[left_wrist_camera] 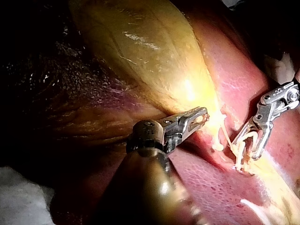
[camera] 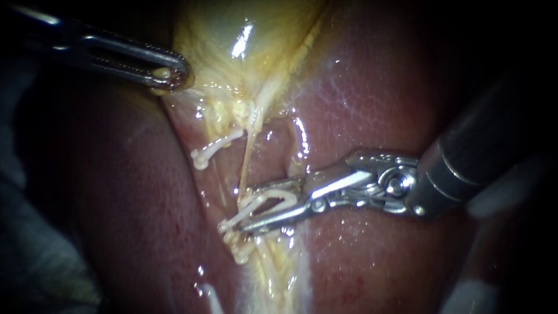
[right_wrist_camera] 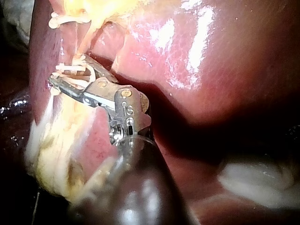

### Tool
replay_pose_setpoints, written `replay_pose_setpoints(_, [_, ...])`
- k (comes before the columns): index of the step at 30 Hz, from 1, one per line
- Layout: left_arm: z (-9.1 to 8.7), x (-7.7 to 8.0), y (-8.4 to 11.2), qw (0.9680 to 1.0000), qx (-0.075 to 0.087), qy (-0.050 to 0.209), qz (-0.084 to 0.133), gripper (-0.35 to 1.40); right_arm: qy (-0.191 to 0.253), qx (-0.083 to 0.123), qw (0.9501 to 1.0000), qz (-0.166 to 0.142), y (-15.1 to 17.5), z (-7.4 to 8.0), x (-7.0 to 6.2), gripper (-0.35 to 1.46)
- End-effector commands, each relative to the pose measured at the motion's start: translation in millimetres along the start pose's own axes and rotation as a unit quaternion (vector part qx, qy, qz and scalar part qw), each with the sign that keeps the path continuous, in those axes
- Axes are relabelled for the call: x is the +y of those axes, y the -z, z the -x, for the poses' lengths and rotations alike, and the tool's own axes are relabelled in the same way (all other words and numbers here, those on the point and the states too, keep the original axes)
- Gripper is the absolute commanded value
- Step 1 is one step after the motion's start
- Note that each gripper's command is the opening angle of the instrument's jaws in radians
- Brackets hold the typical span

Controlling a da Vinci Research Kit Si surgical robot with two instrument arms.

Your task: Clipping second clip right tube

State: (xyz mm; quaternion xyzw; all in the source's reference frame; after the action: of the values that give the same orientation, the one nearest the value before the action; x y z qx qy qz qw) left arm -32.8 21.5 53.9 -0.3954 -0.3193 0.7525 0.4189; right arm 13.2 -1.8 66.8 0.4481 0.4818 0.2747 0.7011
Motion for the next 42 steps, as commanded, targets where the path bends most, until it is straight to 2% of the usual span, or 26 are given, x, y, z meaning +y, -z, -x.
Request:
replay_pose_setpoints(1, [0.0, 0.0, 0.0, 1.0000, 0.000, 0.000, 0.000, -0.35, -0.001, 0.000, 1.0000, 0.000, 0.2, -0.1, -0.2, 0.49])
replay_pose_setpoints(7, [0.0, 0.0, 0.1, 1.0000, 0.000, 0.000, 0.000, -0.35, -0.004, -0.001, 1.0000, -0.006, 1.9, -0.7, -1.2, 0.49])
replay_pose_setpoints(12, [0.0, 0.0, 0.1, 1.0000, 0.000, 0.000, 0.000, -0.35, -0.011, 0.000, 0.9999, -0.013, 4.6, -1.6, -2.2, 0.49])
replay_pose_setpoints(16, [0.0, 0.0, 0.1, 1.0000, 0.000, 0.000, 0.000, -0.35, -0.013, -0.007, 0.9998, -0.011, 6.0, -1.7, -2.6, 0.48])
replay_pose_setpoints(19, [0.1, 0.0, 0.1, 1.0000, 0.000, 0.000, 0.000, -0.35, -0.015, -0.011, 0.9998, -0.007, 6.4, -1.5, -2.2, 0.48])
replay_pose_setpoints(30, [0.1, 0.0, 0.2, 1.0000, 0.000, 0.000, 0.000, -0.35, -0.026, -0.012, 0.9996, 0.002, 6.4, -0.5, 0.7, 0.48])
replay_pose_setpoints(42, [0.1, 0.0, 0.1, 1.0000, 0.000, 0.000, 0.000, -0.35, -0.040, -0.019, 0.9989, 0.016, 3.7, -0.1, 2.0, 0.50])
